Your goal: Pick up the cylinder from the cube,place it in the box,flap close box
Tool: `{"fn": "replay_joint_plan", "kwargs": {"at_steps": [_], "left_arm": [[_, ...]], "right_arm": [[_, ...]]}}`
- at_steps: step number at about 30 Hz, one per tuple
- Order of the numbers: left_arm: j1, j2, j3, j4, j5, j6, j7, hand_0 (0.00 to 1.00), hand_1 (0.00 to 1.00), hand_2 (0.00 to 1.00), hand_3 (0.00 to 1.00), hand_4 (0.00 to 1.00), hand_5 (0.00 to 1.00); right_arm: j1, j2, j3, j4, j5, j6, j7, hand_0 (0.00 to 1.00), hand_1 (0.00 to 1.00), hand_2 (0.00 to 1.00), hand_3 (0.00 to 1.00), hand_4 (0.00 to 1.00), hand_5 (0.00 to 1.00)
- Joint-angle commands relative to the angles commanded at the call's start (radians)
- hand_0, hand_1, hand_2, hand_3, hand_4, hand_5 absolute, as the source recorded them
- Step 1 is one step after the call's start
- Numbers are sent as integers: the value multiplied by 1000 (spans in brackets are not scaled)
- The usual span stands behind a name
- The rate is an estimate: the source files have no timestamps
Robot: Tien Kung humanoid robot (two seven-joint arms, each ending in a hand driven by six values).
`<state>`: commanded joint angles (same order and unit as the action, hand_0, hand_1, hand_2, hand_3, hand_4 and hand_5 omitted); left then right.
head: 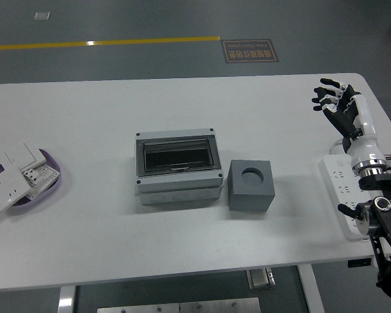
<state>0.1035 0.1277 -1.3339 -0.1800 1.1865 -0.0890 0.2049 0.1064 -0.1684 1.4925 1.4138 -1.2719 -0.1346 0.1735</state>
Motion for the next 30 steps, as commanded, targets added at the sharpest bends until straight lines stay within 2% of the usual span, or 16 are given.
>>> {"fn": "replay_joint_plan", "kwargs": {"at_steps": [3, 11, 14, 15, 20, 22, 30], "left_arm": [[8, 8, 0, 0, 1, 0, 0, 637, 663, 575, 636, 724, 320], [41, 18, 3, 0, -21, 3, -3, 637, 663, 575, 636, 724, 320], [42, 15, 12, 0, -43, 5, -9, 637, 663, 575, 636, 724, 320], [41, 13, 13, 0, -50, 5, -10, 637, 663, 577, 636, 724, 319], [29, 8, 7, 0, -67, 9, -19, 637, 663, 577, 636, 724, 319], [27, 4, 14, 0, -80, 9, -25, 637, 663, 576, 637, 724, 319], [37, -17, 67, 0, -178, 6, -80, 637, 662, 576, 638, 724, 318]], "right_arm": [[-1, 2, -4, -7, -6, 9, -7, 549, 597, 636, 673, 673, 384], [5, 19, -20, -18, -102, 79, -72, 554, 604, 637, 675, 672, 386], [18, 10, -28, -22, -118, 91, -81, 554, 604, 637, 675, 672, 386], [23, 6, -30, -23, -120, 93, -82, 593, 626, 658, 677, 675, 381], [54, -21, -41, -23, -114, 84, -75, 593, 626, 658, 677, 675, 381], [58, -27, -42, -18, -104, 74, -65, 621, 636, 665, 678, 679, 382], [41, -31, -20, 9, -60, 60, -36, 621, 635, 661, 678, 683, 386]]}}
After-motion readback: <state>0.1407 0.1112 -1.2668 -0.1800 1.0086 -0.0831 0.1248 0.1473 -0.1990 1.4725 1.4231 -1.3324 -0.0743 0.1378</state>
